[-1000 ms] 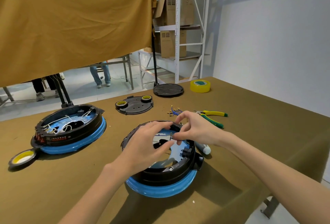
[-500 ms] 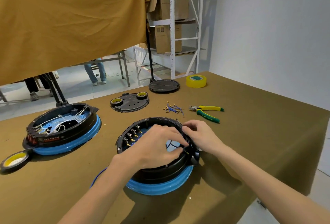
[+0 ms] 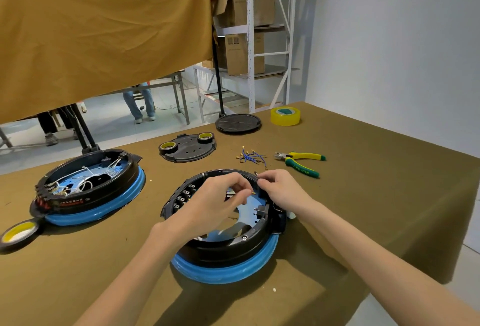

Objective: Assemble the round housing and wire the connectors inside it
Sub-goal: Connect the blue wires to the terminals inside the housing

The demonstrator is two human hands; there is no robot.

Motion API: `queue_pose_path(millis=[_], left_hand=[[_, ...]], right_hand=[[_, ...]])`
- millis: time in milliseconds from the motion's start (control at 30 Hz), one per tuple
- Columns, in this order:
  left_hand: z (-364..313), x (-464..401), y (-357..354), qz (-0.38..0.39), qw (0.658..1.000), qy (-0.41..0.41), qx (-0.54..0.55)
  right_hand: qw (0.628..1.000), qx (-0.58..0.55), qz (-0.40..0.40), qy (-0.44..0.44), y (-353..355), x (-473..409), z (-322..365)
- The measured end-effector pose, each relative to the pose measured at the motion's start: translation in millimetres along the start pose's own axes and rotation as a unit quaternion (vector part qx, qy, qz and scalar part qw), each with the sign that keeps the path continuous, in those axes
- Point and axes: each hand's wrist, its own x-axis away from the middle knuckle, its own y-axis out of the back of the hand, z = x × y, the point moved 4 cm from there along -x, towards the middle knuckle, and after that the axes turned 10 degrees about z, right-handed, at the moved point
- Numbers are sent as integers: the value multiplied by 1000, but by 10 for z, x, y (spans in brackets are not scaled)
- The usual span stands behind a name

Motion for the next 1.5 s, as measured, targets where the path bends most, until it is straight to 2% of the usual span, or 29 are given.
queue_pose_path(millis=[133,400,733,867,1000,1500], left_hand=[[152,42,33,-2,997,67,48],[344,69,44,-9,981,151,125],[377,40,-80,45,986,148,66],[400,25,-97,50,988,144,23],[376,2,-120,54,989,137,-6],[350,-17,-144,29,992,124,16]], right_hand=[[999,46,0,18,-167,-54,73],[997,25,56,46,-130,-140,151],[998,12,49,47,-165,-160,136],[999,39,19,31,-197,-189,128],[997,67,32,33,-211,-209,141],[998,48,14,27,-284,-252,115]])
